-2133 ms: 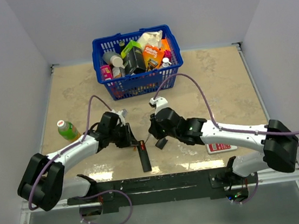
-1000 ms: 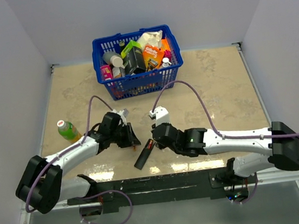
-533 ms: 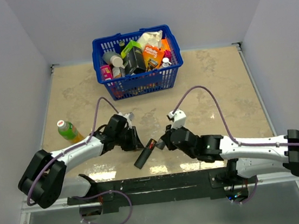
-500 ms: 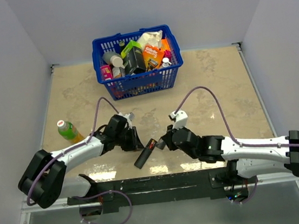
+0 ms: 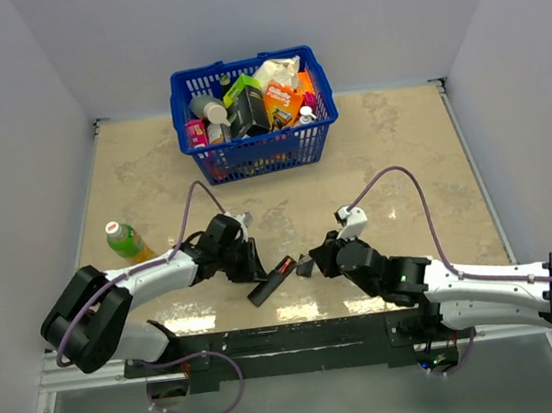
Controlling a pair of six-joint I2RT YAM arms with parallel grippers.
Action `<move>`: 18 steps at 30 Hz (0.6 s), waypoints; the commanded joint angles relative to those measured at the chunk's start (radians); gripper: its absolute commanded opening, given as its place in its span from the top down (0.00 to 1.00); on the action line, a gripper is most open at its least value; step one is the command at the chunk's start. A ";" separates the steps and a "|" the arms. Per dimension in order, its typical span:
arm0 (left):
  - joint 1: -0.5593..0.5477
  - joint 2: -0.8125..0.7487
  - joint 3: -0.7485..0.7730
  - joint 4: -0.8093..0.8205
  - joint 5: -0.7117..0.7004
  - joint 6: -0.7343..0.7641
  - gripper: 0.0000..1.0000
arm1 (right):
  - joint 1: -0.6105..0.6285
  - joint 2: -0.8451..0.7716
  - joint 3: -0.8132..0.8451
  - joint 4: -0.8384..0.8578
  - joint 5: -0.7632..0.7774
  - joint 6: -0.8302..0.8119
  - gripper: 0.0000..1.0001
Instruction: Unload the batteries from the remote control
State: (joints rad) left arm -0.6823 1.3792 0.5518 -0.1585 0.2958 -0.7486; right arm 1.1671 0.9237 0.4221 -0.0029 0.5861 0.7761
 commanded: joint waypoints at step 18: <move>-0.031 0.024 -0.010 0.053 -0.035 -0.038 0.78 | -0.104 -0.003 -0.083 0.191 -0.034 0.041 1.00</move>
State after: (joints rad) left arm -0.7040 1.3941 0.5579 -0.1291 0.2779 -0.7753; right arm 1.0779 0.9276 0.3511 0.1440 0.5476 0.8009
